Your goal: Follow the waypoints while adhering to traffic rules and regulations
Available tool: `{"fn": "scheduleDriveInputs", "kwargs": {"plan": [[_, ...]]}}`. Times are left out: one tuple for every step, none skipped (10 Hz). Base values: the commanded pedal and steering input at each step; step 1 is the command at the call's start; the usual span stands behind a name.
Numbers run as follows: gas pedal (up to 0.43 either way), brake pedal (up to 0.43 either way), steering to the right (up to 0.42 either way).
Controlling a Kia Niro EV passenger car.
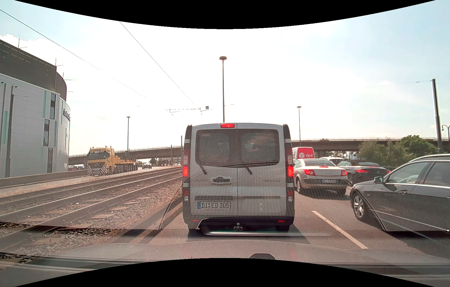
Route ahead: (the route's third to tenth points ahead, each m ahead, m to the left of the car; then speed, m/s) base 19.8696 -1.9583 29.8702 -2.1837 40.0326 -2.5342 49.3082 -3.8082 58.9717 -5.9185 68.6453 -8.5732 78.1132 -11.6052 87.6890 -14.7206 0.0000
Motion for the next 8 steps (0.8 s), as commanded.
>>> {"fn": "scheduleDriveInputs", "kwargs": {"plan": [[0.0, 0.25, -0.003], [0.0, 0.25, -0.003], [0.0, 0.25, -0.003], [0.0, 0.244, -0.003], [0.0, 0.25, -0.003], [0.0, 0.25, -0.003], [0.0, 0.25, -0.003], [0.0, 0.25, -0.003]]}}
